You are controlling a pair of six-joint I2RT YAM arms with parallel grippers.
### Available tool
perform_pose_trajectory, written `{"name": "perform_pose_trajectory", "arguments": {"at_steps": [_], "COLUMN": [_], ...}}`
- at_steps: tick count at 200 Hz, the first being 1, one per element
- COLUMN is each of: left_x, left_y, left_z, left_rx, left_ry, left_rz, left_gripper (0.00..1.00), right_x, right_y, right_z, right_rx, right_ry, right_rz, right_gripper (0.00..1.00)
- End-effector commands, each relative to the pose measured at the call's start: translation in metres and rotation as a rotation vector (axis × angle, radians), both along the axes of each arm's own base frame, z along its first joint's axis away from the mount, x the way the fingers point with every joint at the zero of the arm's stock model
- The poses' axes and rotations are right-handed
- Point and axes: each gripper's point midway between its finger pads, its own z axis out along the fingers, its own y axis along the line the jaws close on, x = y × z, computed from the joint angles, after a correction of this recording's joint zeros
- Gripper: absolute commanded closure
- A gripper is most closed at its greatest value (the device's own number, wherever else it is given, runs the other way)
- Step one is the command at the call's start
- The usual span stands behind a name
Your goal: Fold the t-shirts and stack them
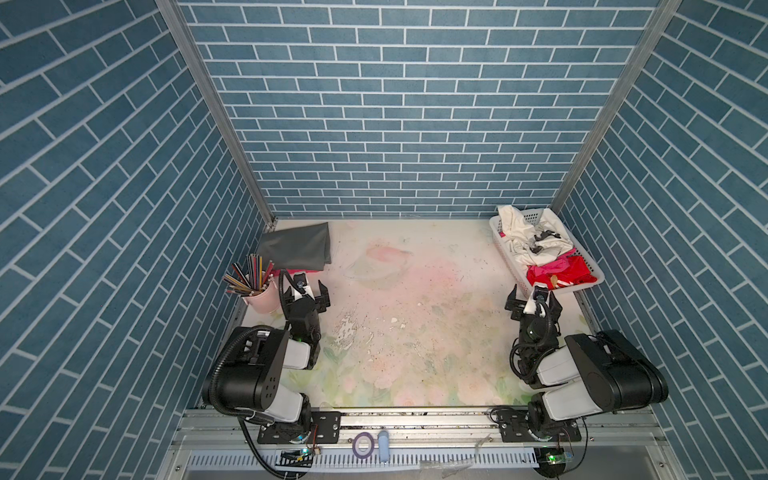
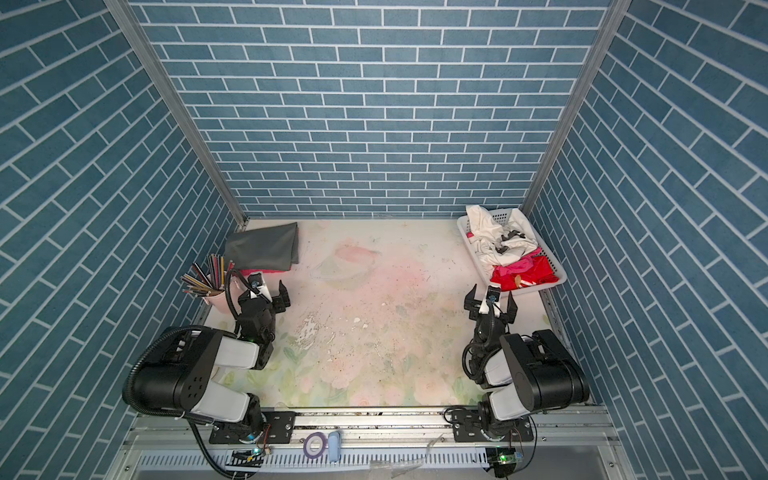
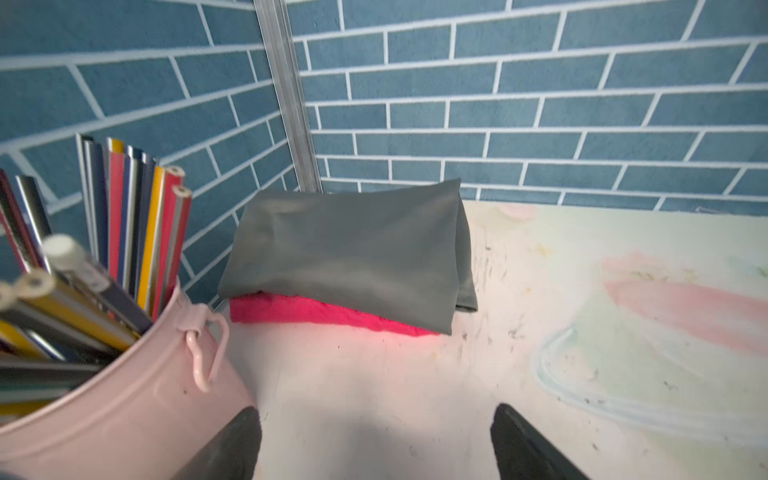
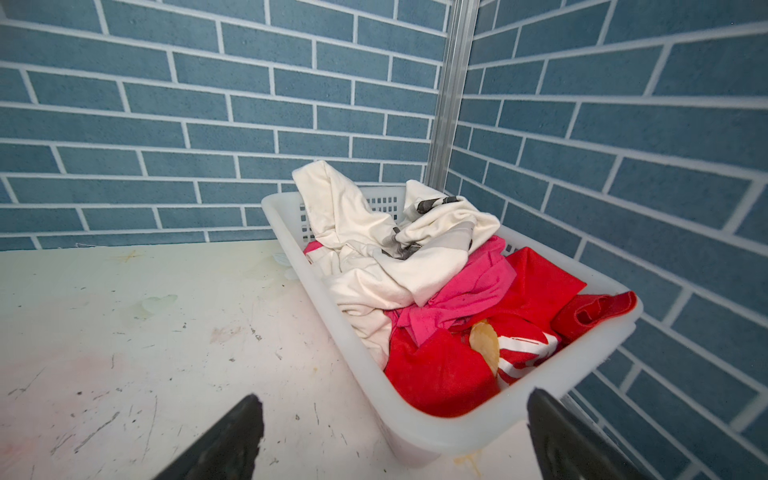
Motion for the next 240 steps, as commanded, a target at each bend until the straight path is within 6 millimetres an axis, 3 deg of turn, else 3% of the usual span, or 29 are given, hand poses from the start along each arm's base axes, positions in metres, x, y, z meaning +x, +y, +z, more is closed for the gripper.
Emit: {"name": "perform_pose_trajectory", "arguments": {"at_steps": [1, 103, 127, 144, 170, 240], "left_x": [0.002, 0.004, 0.004, 0.004, 0.004, 0.004], "left_y": [0.002, 0.002, 0.002, 0.003, 0.002, 0.002], "left_z": [0.009, 0.01, 0.009, 0.009, 0.009, 0.009], "left_rx": [-0.004, -0.004, -0.004, -0.004, -0.004, -0.004], "left_ry": [-0.037, -0.036, -0.034, -0.034, -0.033, -0.034], "left_rz": [0.015, 0.019, 0.018, 0.019, 0.018, 0.018], "left_gripper": [0.12, 0.12, 0.12, 0.12, 0.12, 0.12], "right_x": [0.003, 0.015, 0.01, 0.017, 0.049, 0.049], "right_y": [0.001, 0.0, 0.002, -0.001, -0.01, -0.015], "right_z": [0.008, -0.009, -0.004, -0.011, -0.028, -0.026], "right_rx": [-0.023, 0.035, 0.018, 0.039, 0.097, 0.123], "right_ry": [-0.024, 0.04, -0.009, 0.044, 0.173, 0.16], "right_rz": [0.012, 0.111, 0.125, 0.101, 0.091, 0.113], "right_gripper": [0.03, 0.01, 0.01, 0.01, 0.01, 0.01]}}
